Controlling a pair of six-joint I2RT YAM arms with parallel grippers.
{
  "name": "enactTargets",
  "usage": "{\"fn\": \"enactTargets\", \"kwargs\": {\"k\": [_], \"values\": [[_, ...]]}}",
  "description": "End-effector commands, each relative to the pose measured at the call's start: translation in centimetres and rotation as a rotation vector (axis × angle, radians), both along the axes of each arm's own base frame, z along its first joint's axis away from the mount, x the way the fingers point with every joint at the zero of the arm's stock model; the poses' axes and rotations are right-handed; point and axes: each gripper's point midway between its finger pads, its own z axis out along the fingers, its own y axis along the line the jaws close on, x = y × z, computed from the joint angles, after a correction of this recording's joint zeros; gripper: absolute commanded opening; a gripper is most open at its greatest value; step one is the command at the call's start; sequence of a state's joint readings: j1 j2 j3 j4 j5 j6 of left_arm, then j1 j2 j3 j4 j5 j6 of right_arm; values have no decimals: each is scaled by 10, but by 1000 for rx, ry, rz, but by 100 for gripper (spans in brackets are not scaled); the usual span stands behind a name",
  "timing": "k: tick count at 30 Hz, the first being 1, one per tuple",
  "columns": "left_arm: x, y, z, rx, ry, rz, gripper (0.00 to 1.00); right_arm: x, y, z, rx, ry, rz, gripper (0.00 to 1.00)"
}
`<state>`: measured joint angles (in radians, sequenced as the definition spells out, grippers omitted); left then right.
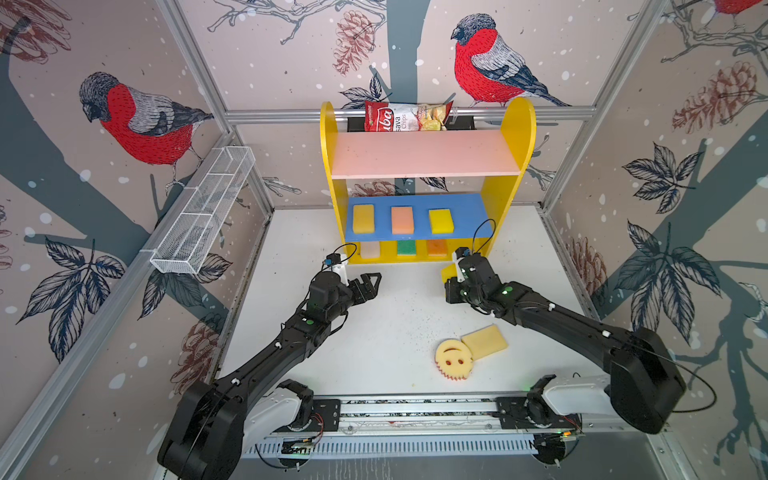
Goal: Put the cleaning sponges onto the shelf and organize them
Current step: 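Lift the yellow sponge with the right gripper while the left gripper reaches toward it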
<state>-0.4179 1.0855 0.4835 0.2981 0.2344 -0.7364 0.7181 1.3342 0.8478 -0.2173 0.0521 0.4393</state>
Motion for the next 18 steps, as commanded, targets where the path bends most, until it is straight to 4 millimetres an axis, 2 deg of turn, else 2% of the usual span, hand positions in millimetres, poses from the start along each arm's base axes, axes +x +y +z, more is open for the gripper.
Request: {"fn": "enactTargets", "kwargs": {"k": [1,3,8,18], "values": [[-2,-28,29,-114,-72,-126,92,-6,28,21,20,-79,108,10],[-4,-40,35,-125,-88,-169,92,-10,45,30,57,-99,164,10],[-7,-56,52,-124,-137,-222,93,-12,67,52,132,-106,229,10],[-15,-60,78,-182,-207,-263,96,-21,73,83,246,-144,297,10]]}}
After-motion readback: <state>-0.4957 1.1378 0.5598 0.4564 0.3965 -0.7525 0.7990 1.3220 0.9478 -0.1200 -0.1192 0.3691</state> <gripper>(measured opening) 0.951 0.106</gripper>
